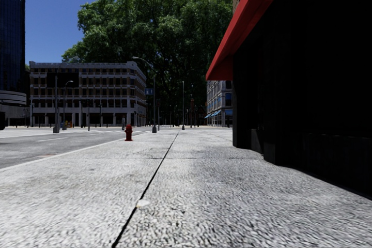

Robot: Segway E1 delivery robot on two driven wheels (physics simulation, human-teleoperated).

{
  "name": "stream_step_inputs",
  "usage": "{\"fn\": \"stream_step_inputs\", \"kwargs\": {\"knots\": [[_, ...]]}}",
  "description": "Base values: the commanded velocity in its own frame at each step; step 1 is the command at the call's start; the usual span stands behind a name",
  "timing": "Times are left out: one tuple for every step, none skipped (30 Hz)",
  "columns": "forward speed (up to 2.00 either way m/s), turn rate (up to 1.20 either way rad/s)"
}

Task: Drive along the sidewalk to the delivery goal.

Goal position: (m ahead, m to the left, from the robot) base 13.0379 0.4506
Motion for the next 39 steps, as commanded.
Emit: {"fn": "stream_step_inputs", "kwargs": {"knots": [[1.96,0.00],[1.96,0.00],[1.96,0.00],[1.96,0.00],[1.96,0.00],[1.96,0.00],[1.96,0.00],[1.96,0.00],[1.96,0.00],[1.96,0.00],[1.96,0.00],[1.96,0.00],[1.96,0.00],[1.96,0.00],[1.96,0.00],[1.96,0.00],[1.96,0.00],[1.96,0.00],[1.96,0.00],[1.96,0.00],[1.96,0.00],[1.96,0.00],[1.96,0.00],[1.96,0.00],[1.96,0.00],[1.96,0.00],[1.96,0.00],[1.96,0.00],[1.96,0.00],[1.96,0.00],[1.96,0.00],[1.96,0.00],[1.96,0.00],[1.96,0.00],[1.96,0.00],[1.96,0.00],[1.96,0.00],[1.96,0.00],[1.96,0.00]]}}
